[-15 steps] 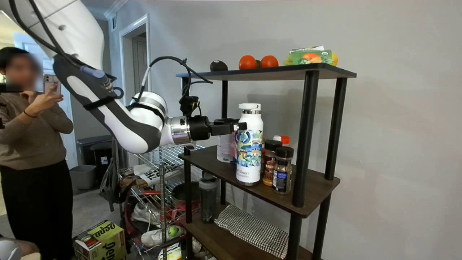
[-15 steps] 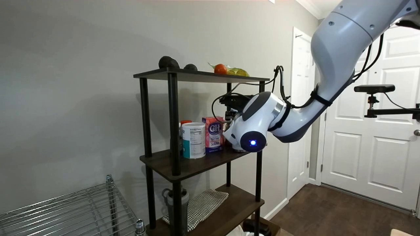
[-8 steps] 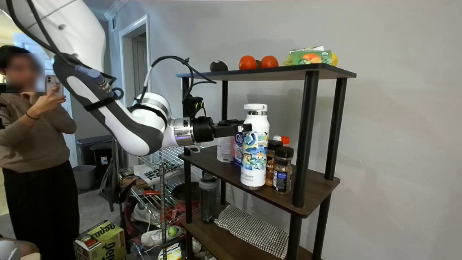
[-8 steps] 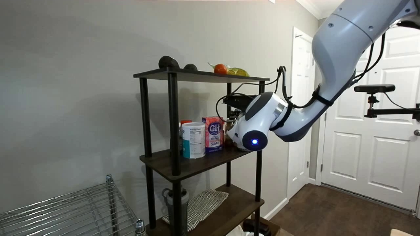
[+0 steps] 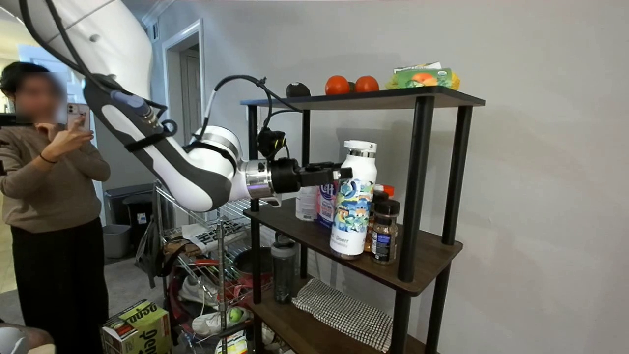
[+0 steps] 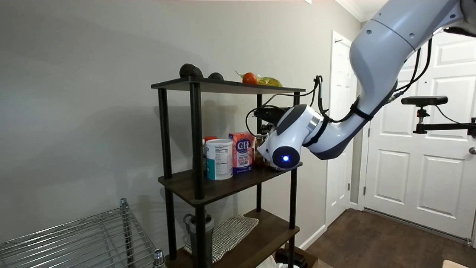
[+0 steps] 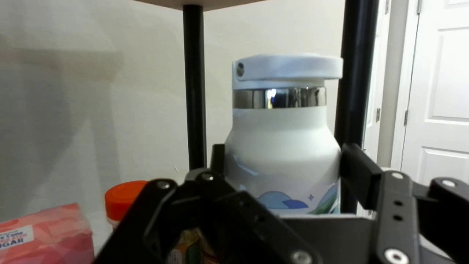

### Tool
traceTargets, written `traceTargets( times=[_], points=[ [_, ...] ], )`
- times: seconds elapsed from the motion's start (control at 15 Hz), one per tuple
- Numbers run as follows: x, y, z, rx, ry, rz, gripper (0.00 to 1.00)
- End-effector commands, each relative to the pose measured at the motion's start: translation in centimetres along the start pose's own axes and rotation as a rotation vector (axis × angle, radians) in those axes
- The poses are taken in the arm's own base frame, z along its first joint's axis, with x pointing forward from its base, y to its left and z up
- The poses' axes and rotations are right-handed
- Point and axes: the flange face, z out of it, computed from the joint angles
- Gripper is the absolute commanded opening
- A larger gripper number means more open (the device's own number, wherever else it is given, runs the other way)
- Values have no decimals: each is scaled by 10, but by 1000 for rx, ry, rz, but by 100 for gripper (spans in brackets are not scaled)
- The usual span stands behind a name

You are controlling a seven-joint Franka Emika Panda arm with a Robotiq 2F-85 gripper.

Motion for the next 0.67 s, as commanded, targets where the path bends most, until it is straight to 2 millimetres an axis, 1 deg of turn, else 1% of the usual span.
traceTargets(
  times=[0.0, 0.6],
  points=[
    [-7, 8, 11, 10, -20, -17, 53],
    [-6, 12, 16, 14, -30, -7, 53]
  ],
)
